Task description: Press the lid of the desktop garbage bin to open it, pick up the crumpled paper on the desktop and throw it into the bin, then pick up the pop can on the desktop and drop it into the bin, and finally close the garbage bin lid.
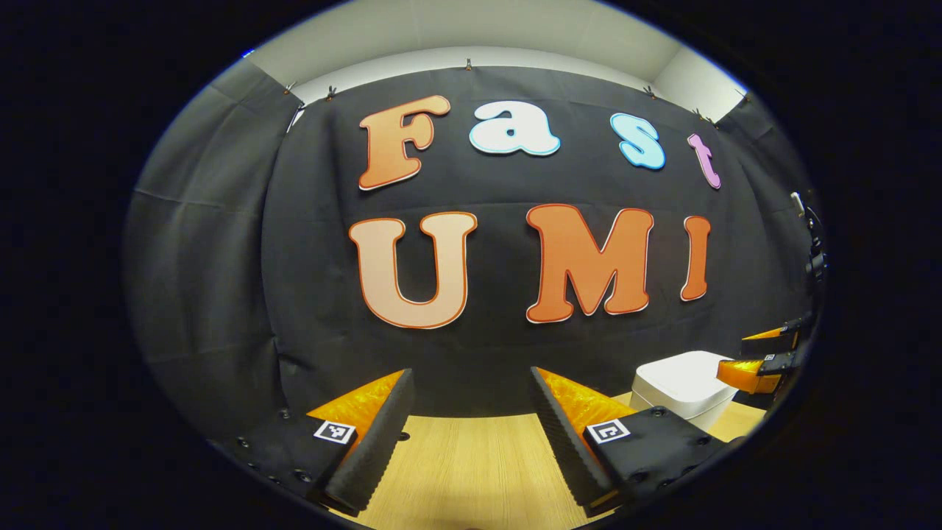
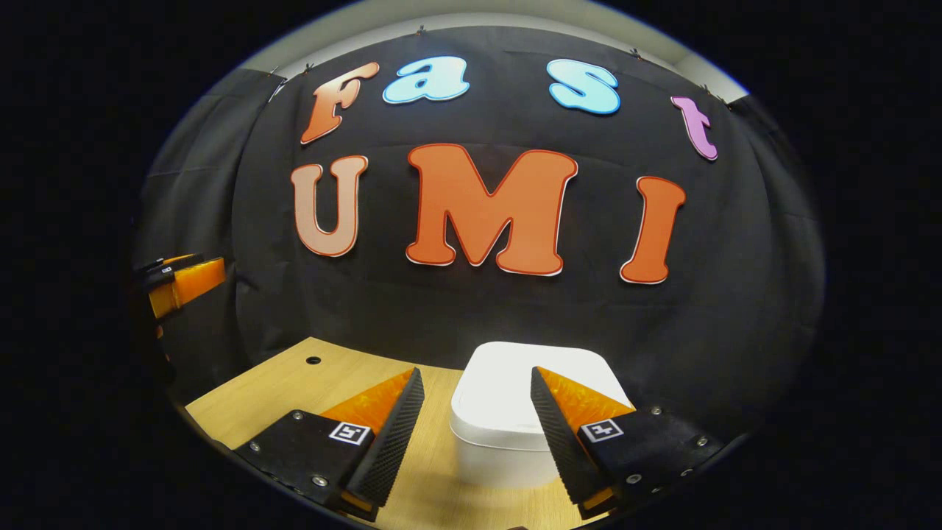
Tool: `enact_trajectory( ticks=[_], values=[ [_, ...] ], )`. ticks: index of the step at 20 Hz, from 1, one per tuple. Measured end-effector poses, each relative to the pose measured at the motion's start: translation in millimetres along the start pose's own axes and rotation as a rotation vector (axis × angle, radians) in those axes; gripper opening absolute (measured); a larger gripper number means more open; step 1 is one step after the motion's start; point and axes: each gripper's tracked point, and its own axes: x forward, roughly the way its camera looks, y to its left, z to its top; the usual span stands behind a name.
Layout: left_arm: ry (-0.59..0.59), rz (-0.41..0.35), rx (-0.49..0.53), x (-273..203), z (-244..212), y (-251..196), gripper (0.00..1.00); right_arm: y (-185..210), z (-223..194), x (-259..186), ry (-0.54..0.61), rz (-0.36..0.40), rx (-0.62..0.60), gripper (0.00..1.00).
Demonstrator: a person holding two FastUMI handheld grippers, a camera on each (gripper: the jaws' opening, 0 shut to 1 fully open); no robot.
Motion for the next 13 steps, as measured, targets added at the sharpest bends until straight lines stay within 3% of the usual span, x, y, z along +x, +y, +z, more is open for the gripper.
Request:
enact_trajectory(
  ticks=[13],
  values=[
    [0.031, 0.022, -0.015, -5.9, -4.2, 9.5, 0.99, 9.5, -0.4, -3.8, -0.016, 0.018, -0.015, 0.9]
  ],
)
